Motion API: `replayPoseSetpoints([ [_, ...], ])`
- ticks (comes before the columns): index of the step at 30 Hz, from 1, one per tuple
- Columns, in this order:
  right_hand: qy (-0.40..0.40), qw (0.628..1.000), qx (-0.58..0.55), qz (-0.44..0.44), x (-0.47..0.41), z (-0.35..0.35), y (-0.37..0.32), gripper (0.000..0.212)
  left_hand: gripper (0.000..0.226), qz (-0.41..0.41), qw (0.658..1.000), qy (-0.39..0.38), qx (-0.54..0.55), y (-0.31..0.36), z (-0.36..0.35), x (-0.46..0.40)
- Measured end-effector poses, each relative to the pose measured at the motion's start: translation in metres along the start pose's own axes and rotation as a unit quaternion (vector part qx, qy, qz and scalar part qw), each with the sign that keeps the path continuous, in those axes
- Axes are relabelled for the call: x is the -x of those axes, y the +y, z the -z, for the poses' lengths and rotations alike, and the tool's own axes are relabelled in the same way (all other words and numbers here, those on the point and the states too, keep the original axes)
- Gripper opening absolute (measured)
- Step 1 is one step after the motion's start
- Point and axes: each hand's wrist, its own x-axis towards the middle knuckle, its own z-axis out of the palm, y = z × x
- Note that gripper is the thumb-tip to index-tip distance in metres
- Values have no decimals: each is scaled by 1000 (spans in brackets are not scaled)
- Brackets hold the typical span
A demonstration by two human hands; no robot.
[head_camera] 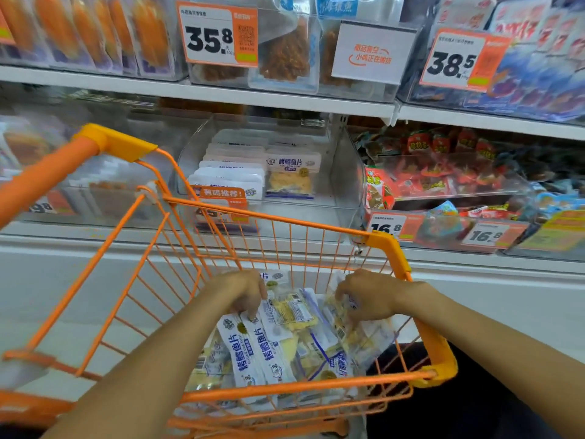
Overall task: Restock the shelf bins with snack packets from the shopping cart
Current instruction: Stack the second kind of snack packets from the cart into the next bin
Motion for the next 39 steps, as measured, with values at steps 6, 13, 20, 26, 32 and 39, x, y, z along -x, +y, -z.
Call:
replayPoseSetpoints([
  [6, -46, 994, -68, 66, -24, -5, -33, 91, 57, -64, 998, 19, 19, 16, -3, -10],
  [13, -66, 986, -125, 82, -24, -23, -29, 70, 47, -41, 997, 63, 10, 36, -3, -11],
  [20, 132, 951, -277, 33, -20, -14, -20, 38, 35, 28, 970, 163, 180, 25, 16, -3],
  [26, 180, 803, -568, 8, -16, -2, -19, 19, 46, 48, 976, 78, 198, 16, 20, 27],
  [32, 99, 646, -757, -10, -21, 1, -28, 11, 70, 11, 925, 68, 373, 4, 23, 30],
  [39, -35, 808, -585, 56, -6, -3, -29, 43, 38, -10, 887, 15, 462, 2, 29, 45],
])
